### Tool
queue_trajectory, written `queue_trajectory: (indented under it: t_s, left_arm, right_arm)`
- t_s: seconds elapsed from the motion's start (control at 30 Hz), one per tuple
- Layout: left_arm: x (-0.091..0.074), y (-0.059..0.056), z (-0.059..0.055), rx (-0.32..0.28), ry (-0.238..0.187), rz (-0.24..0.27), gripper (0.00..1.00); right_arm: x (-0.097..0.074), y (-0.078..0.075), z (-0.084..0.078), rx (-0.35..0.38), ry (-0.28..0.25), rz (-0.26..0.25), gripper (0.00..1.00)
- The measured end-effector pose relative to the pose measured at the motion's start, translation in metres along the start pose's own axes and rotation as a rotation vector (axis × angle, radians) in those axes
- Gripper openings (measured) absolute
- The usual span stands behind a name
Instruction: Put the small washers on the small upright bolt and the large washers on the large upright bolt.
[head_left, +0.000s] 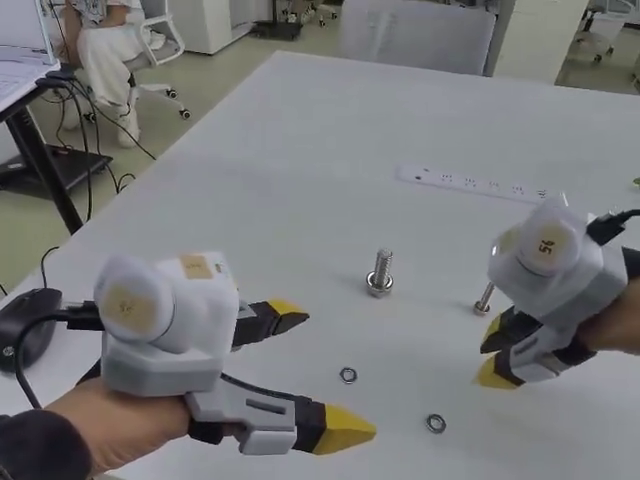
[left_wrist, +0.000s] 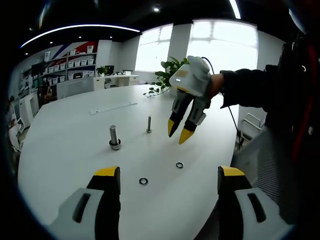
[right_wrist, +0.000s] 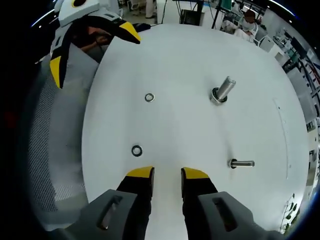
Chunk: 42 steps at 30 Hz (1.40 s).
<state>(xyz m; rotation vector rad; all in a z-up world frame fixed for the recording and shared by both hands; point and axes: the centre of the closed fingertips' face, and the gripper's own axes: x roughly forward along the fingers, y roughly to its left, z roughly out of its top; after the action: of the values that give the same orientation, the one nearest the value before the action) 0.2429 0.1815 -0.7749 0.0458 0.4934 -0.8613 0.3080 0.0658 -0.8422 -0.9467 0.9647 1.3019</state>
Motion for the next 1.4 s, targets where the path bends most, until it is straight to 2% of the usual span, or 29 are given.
queue_trajectory:
  t_s: [0.17,0.43,0.67,0.9,1.13,1.4]
  left_arm:
    - [0.0,-0.001,0.001,0.002,-0.005,-0.004,0.79]
    - [-0.001,-0.003,0.002,0.007,-0.01,-0.009,0.79]
    - [-0.002,-0.003,0.004,0.011,-0.016,-0.01,0.79]
    - [-0.002,-0.003,0.005,0.012,-0.023,-0.009,0.79]
    - [-0.003,-0.003,0.006,0.012,-0.026,-0.008,0.79]
    - [-0.003,-0.004,0.007,0.01,-0.028,-0.006,0.79]
  right_arm:
    - [0.015,0.019,0.004,-0.037,0.019,0.042,0.23]
    - [0.033,0.04,0.013,-0.068,0.029,0.083,0.22]
    - [0.044,0.041,0.008,-0.076,0.055,0.08,0.22]
    - [0.045,0.041,0.008,-0.089,0.062,0.071,0.2]
    - [0.046,0.043,0.007,-0.135,0.078,0.045,0.19]
    - [0.045,0.043,0.006,-0.164,0.069,0.042,0.14]
